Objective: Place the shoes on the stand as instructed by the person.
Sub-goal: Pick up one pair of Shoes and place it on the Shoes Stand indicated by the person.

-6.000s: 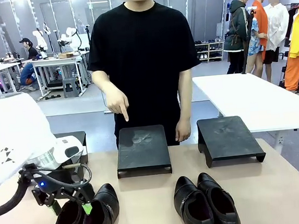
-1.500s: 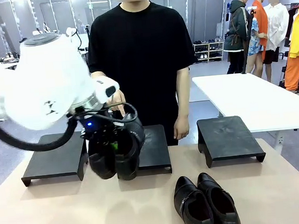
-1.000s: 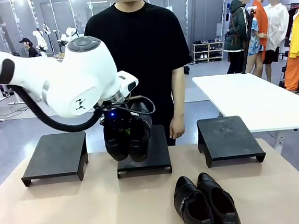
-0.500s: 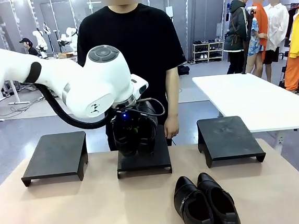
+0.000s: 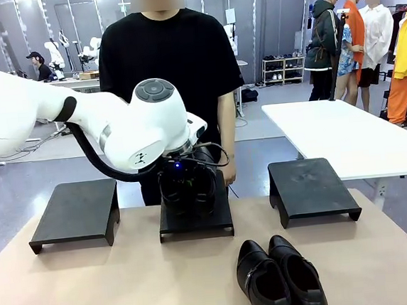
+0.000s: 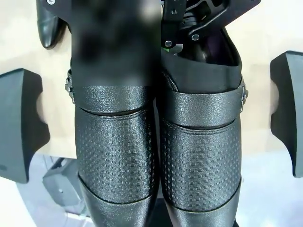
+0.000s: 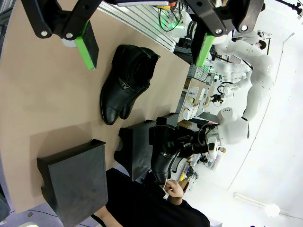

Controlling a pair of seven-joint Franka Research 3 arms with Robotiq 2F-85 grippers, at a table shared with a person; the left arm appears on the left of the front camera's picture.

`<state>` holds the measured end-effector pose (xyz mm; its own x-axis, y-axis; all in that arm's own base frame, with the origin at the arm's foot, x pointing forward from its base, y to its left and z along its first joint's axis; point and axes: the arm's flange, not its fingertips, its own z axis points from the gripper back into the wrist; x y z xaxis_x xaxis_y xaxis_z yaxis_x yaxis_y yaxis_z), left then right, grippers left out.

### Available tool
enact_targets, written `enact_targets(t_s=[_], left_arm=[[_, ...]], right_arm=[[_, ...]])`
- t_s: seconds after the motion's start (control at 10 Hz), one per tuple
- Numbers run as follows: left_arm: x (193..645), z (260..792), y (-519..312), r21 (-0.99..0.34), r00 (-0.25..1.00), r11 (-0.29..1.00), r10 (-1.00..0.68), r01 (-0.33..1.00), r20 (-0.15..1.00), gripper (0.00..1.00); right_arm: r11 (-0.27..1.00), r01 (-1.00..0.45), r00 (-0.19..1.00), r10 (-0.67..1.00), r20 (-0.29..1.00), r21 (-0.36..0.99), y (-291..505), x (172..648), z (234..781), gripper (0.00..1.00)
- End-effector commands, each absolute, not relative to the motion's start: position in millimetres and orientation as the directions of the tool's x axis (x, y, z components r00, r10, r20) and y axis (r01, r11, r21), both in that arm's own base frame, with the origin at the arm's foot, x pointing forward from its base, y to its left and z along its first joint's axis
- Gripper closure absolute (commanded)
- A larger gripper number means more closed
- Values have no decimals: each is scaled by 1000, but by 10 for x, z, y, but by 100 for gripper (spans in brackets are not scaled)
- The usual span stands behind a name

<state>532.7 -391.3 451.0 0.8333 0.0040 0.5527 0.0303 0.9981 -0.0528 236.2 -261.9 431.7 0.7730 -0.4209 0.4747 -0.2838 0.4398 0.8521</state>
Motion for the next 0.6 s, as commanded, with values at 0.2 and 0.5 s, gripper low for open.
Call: enact_targets(t_s=[0.2, 0.5], left_arm=[[5389, 4389, -4002, -62, 795, 997, 8, 37, 607, 92], [5409, 4279, -3976, -57, 793, 997, 1, 43, 609, 92]], right_arm=[[435, -292, 769, -423, 480, 852, -2621, 2353, 4327, 0], [435, -292, 769, -423, 480, 852, -2621, 2353, 4327, 0]])
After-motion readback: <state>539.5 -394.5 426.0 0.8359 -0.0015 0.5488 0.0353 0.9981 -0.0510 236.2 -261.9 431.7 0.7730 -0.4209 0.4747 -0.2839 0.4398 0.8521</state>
